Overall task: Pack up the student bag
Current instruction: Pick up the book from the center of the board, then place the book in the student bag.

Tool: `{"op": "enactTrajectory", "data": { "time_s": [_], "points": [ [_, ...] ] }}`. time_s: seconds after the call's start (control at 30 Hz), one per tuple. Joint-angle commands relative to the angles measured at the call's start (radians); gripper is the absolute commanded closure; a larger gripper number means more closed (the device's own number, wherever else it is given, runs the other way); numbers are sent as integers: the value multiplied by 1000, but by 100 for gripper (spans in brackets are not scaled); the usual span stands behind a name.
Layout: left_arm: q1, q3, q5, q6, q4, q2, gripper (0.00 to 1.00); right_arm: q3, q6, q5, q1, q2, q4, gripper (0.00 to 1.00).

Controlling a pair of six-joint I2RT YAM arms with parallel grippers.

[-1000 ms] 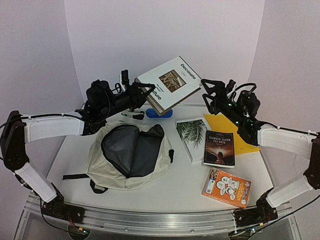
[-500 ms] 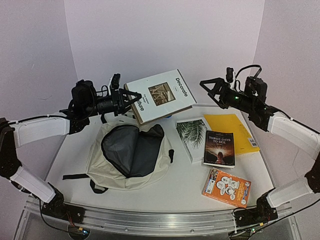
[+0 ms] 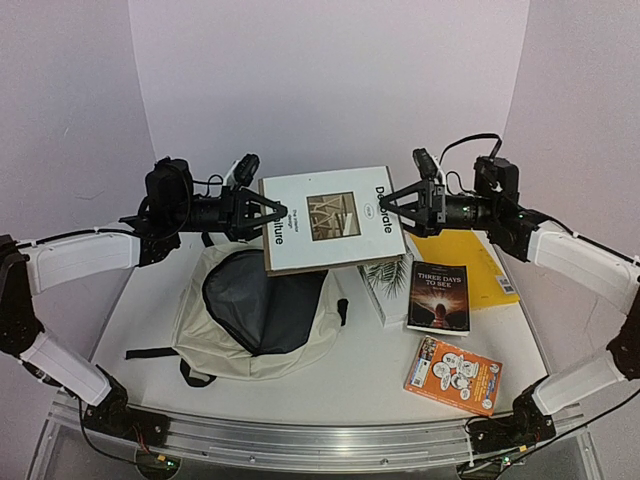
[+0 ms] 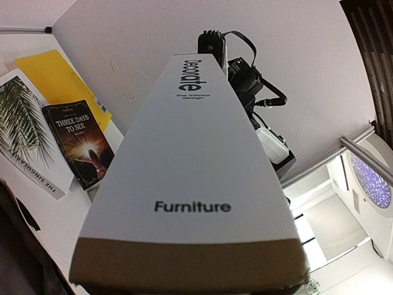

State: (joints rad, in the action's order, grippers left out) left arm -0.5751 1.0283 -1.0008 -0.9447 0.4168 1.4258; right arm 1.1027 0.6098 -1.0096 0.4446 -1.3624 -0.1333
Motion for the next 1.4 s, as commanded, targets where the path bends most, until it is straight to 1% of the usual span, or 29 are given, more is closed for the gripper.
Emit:
{"op": "enactTrajectory", "data": {
  "time_s": [0.0, 0.1, 0.13, 0.17, 0.2, 0.27, 0.3, 0.33, 0.4, 0.43, 0.47, 0.57, 0.6, 0.63, 0.7, 0.73, 0.83, 0.87, 0.9, 0.93, 0.97, 1.0, 1.03, 1.13, 1.2, 1.27, 1.37],
  "points": [
    [1, 62, -51, -19, 76, 16, 74, 49, -15, -79, 32, -13, -26, 6],
    [0, 60, -44, -5, 65, 17, 74, 39, 44, -97, 57, -9, -99, 15],
    [0, 59, -43, -6, 67, 19, 74, 37, 51, -101, 59, -10, -108, 17],
    [0, 62, -43, -9, 79, 22, 74, 29, 74, -104, 72, -13, -139, 23],
    [0, 65, -45, -13, 86, 25, 74, 26, 81, -102, 77, -15, -149, 27],
    [-1, 73, -47, -17, 91, 31, 74, 18, 92, -97, 81, -18, -166, 29],
    [0, 78, -49, -21, 93, 34, 74, 11, 110, -94, 82, -19, -185, 34],
    [0, 82, -53, -22, 95, 38, 75, -3, 145, -92, 84, -20, -230, 41],
    [0, 85, -57, -23, 96, 41, 75, -26, 203, -97, 85, -21, -325, 46],
    [0, 86, -59, -23, 94, 42, 75, -40, 269, -99, 85, -24, -395, 50],
    [0, 86, -56, -21, 91, 41, 75, -49, 300, -99, 85, -27, -436, 52],
    [0, 87, -34, -7, 62, 35, 74, -56, 319, -87, 86, -28, -463, 60],
    [1, 89, -21, 11, 36, 28, 71, -60, 324, -80, 85, -28, -470, 63],
    [1, 90, -15, 21, 13, 25, 69, -62, 328, -77, 85, -29, -472, 64],
    [1, 96, 10, 54, -50, 15, 57, -64, 334, -65, 85, -33, -476, 67],
    [1, 100, 34, 81, -101, 6, 48, -66, 338, -57, 84, -35, -477, 68],
    [9, 103, 98, 118, -208, -14, 38, -70, 337, -40, 85, -35, -476, 68],
    [17, 102, 128, 123, -235, -21, 31, -71, 337, -35, 85, -35, -476, 68],
    [44, 91, 178, 126, -309, -43, 19, -77, 335, -26, 85, -37, -474, 68],
    [49, 83, 184, 126, -322, -49, 17, -80, 335, -24, 85, -37, -474, 68],
    [79, 61, 219, 124, -372, -76, 11, -86, 332, -15, 84, -38, -475, 68],
    [85, 55, 227, 124, -384, -82, 10, -87, 332, -13, 84, -37, -475, 68],
    [112, 32, 253, 125, -441, -117, 7, -97, 331, -6, 85, -37, -474, 68],
    [178, -11, 314, 144, -538, -171, 3, -118, 331, 16, 84, -32, -473, 68],
    [229, -30, 385, 166, -651, -209, 2, -135, 334, 29, 84, -24, -473, 68],
    [281, -70, 433, 187, -722, -244, 1, -157, 337, 52, 84, -8, -461, 68],
    [364, -145, 492, 214, -786, -265, 0, -172, 315, 89, 85, 9, -405, 68]
  ]
}}
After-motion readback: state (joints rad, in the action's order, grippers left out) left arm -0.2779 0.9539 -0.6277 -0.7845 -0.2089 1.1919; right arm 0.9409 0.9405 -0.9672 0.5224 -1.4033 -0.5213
